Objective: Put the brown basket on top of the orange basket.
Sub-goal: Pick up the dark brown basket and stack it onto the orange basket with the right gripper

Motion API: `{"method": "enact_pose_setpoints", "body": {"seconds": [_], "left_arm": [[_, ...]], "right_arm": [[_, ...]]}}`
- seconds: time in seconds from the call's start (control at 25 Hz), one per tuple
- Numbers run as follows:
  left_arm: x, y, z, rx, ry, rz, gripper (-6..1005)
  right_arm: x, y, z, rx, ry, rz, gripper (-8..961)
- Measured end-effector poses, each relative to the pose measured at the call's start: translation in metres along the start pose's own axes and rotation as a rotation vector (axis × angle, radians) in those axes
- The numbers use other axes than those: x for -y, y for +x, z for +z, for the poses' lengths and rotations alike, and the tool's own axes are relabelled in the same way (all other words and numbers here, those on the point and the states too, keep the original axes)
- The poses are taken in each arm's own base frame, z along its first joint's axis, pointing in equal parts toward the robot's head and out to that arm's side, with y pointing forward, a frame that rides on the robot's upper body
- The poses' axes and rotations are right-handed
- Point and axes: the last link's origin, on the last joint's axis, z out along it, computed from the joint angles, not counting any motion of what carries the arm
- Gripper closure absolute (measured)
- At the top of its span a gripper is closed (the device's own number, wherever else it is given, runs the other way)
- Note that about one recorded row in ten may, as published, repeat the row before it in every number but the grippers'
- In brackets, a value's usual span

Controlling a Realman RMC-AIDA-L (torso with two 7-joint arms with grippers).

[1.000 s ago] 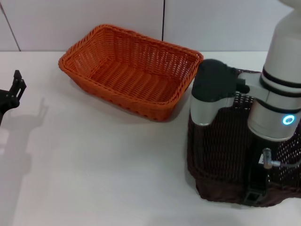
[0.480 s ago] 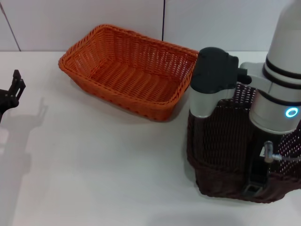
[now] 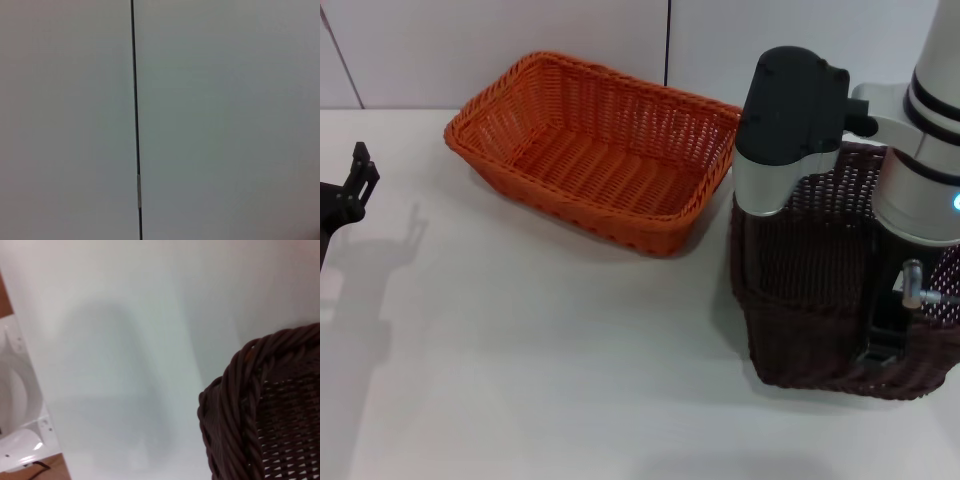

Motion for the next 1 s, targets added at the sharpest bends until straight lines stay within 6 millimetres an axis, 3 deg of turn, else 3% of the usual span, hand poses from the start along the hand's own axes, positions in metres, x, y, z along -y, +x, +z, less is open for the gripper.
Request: {"method": "enact_pose_setpoints", "body": {"seconds": [1.0], "left_arm": [[0.002, 0.0, 0.002, -0.002, 0.005, 0.007, 165]], "right_arm": [[-0.003, -0.013, -0.057, -0.036, 0.273, -0.028, 823]]}}
